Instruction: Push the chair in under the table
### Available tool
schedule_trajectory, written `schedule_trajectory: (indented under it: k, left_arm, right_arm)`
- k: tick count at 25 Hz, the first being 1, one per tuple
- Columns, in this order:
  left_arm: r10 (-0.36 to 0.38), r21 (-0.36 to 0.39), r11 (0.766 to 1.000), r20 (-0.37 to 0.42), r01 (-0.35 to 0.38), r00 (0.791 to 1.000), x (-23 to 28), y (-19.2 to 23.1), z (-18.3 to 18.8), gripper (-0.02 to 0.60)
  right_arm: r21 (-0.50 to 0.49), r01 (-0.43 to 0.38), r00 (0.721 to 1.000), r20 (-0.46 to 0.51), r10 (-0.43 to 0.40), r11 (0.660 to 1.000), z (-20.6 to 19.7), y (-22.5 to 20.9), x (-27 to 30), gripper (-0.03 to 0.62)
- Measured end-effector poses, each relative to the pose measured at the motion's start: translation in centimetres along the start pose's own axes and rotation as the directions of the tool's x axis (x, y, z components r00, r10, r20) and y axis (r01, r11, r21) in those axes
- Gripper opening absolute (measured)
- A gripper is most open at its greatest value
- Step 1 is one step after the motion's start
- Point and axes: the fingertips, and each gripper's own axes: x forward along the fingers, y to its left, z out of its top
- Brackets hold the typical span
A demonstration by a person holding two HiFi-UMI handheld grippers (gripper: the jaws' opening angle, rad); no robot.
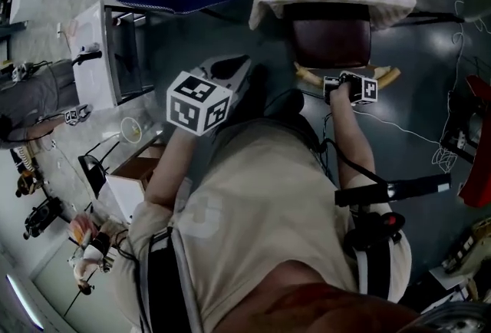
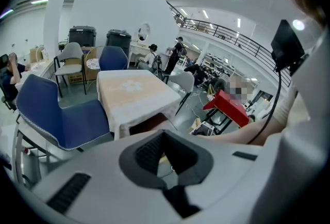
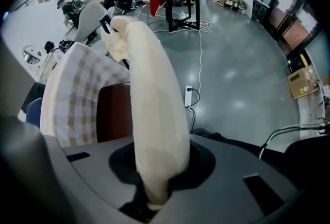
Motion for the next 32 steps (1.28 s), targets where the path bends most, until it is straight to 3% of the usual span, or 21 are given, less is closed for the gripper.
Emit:
schedule_trajectory:
  k: [7,11,15,24,32]
  left_arm:
    - [0.008,-0.015,1.0,0.002,-0.008,1.0,-2.4,1.0,-0.4,0.006]
    - [0.047,-0.006,0.999,0.038,-0.047,0.998,-2.7,1.8,0.4,0.006]
    - [0.05,-0.012,0.999,0.02,-0.05,0.999,-2.9,1.5,-0.7,0.006]
    - [0.045,0.011,0.999,0.008,-0.045,0.999,-1.9,1.2,-0.4,0.006]
    - [0.038,0.003,0.999,0.018,-0.038,0.999,-2.1,1.7,-0.5,0.006]
  right_arm:
    - [-0.001,0.001,1.0,0.013,-0.001,1.0,-0.7,-0.3,0.3,0.064]
    - [-0.017,-0.035,0.999,0.015,0.035,0.999,-0.4,3.2,1.4,0.064]
    - [-0.029,-0.014,1.0,-0.013,0.014,0.999,-0.9,1.5,0.9,0.064]
    - [-0.012,-0.017,1.0,-0.017,0.017,1.0,-1.0,2.4,0.1,0.064]
    - [-0.012,-0.001,1.0,0.029,0.002,1.0,-0.1,1.3,0.4,0.063]
